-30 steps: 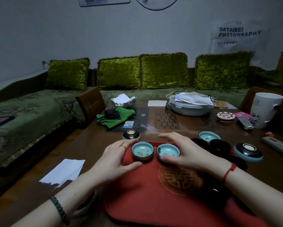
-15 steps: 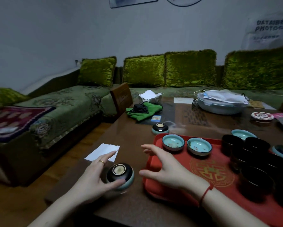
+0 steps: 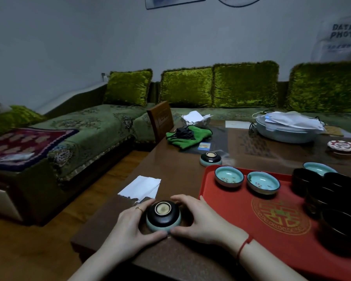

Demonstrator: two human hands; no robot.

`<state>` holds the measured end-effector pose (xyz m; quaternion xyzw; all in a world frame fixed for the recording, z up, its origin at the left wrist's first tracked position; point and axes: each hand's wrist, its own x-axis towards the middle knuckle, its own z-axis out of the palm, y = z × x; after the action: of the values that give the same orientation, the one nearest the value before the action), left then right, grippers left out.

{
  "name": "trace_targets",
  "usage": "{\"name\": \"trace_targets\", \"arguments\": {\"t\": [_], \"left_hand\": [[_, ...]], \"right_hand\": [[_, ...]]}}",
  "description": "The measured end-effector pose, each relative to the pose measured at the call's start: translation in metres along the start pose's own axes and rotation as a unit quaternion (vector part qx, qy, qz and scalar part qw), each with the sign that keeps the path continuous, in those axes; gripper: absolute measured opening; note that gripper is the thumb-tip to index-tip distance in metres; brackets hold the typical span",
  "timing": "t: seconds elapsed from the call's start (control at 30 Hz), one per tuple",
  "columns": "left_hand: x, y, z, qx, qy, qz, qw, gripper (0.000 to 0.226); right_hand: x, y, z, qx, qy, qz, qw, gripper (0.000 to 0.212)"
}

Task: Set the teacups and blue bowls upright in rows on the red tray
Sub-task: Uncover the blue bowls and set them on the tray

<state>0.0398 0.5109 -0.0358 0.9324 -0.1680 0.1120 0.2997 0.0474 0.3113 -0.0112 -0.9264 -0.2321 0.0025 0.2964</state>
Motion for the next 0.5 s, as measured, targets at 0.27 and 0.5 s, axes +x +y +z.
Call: {"name": "trace_targets", "arguments": {"t": [0.27,0.5], "left_hand": [[0.009,0.008,-0.006,-0.127,0.02,-0.05,0.99,0.043],[0.027,0.038,-0.006,-0.269,-0.006,-0.089,0.959,0.048]], "right_hand": [[0.002,-0.001,-0.006,0.033,0.042,-0.018,0.998,0.048],[-0.003,0.002,-0.026,0.114,0.187,-0.012,0.976,0.022]]}}
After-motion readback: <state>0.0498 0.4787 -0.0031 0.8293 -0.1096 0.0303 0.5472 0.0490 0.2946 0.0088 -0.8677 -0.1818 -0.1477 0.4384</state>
